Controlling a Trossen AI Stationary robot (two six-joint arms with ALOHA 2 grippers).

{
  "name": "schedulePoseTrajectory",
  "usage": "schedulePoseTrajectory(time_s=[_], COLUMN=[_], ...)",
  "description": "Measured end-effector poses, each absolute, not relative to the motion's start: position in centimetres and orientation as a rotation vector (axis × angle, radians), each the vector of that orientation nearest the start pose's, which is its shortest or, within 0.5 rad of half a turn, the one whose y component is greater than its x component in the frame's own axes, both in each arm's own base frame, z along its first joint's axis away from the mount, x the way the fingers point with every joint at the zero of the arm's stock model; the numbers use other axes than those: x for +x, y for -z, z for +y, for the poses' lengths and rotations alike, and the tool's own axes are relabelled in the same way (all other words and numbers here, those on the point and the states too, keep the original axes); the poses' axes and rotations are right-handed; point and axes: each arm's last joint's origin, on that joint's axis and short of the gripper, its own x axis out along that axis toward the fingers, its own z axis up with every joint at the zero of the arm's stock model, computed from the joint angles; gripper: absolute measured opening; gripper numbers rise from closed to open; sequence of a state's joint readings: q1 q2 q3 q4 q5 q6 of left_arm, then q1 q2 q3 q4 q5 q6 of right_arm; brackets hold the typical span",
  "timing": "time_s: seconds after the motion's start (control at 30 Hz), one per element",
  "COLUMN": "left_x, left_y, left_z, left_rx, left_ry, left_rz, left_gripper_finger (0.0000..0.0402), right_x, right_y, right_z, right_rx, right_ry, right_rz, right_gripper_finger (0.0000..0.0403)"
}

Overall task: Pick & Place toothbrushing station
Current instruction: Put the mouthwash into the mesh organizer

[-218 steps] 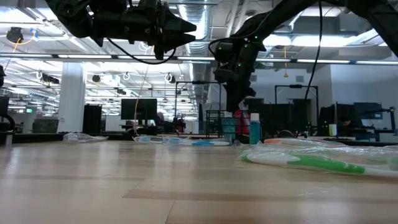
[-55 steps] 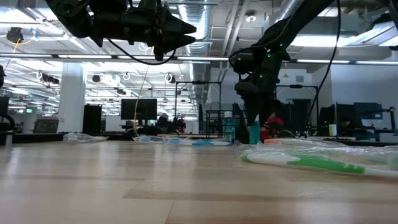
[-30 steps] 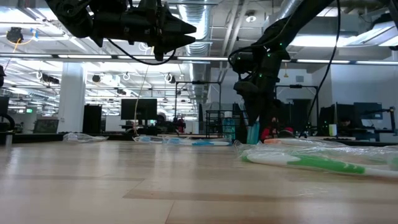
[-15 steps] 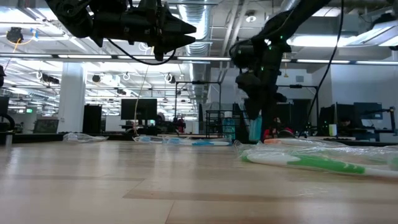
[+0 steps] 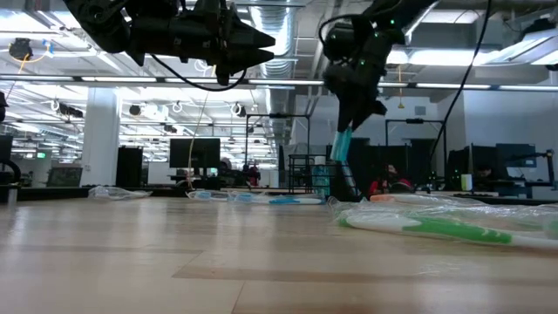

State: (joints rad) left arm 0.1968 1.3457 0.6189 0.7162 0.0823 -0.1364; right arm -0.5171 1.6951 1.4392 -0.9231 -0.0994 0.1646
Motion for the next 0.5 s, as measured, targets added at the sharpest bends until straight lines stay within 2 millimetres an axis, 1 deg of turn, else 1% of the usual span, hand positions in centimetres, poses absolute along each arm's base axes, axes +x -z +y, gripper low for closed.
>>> schedulePoseTrajectory(time_s=[0.1,0.2,0.33,0.5], left_x=[27.6,27.6,27.6,27.6], left_y=[-24.2,-24.2,-24.2,-24.2], left_z=[5.2,5.3,5.3,5.3], left_rx=[-0.137,-0.137,-0.137,-0.137], left_ry=[-0.115,-0.115,-0.115,-0.116], left_rz=[0.003,0.004,0.004,0.004], left_gripper_finger=[0.0156,0.0156,0.0156,0.0156], right_x=[29.9,29.7,29.6,29.8], right_y=[-28.9,-30.4,-32.4,-33.9], right_z=[-16.7,-16.8,-16.9,-16.9], right_rx=[0.456,0.372,0.245,0.064], right_ry=[0.450,0.447,0.392,0.281], right_rz=[1.105,1.128,1.126,1.139], right_gripper_finger=[0.0084,0.0084,0.0084,0.0084])
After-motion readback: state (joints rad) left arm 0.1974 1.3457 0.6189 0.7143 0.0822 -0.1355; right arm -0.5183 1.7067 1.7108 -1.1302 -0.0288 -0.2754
